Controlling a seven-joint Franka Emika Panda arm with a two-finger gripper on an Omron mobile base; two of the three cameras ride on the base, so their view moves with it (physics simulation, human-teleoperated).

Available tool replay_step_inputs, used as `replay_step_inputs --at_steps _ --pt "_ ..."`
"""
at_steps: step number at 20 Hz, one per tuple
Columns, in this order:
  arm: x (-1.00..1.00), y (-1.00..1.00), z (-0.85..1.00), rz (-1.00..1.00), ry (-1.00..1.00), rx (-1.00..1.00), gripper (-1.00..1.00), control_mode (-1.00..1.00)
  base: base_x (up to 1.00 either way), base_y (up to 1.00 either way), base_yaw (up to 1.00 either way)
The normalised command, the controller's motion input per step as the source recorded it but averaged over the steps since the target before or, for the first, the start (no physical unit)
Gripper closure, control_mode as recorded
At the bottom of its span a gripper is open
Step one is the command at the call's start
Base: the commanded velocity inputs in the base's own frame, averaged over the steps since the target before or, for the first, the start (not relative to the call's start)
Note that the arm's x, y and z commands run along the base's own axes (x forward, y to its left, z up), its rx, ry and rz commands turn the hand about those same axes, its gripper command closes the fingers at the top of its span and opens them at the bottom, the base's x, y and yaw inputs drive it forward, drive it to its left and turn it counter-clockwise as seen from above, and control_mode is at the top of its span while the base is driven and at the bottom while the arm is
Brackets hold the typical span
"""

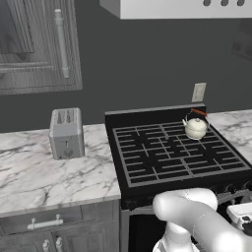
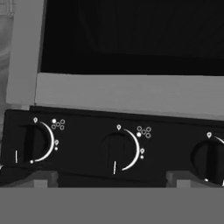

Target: The kettle is done boiling. Turn off the stove, then wait for 300 timesteps before moving the kettle to the dining table.

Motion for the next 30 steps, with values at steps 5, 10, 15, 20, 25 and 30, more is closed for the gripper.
replay_step_inputs --at_steps 5,10,15,20,25,30 --pt "-0.15 0.06 0.41 0.00 -0.04 -0.02 -1.00 -1.00 0.00 0.00 0.00" --pt "-0.13 0.04 0.47 0.00 -0.02 -0.07 -1.00 -1.00 0.00 0.00 0.00" --pt "-0.10 0.07 0.51 0.00 -0.01 -0.10 -1.00 -1.00 0.00 0.00 0.00" --pt "-0.04 0.05 0.58 0.00 0.00 -0.14 -1.00 -1.00 0.00 0.00 0.00" --pt "0.00 0.03 0.66 0.00 0.00 -0.19 -1.00 -1.00 0.00 0.00 0.00" --pt "0.00 0.01 0.63 0.00 0.00 -0.23 -1.00 -1.00 0.00 0.00 0.00"
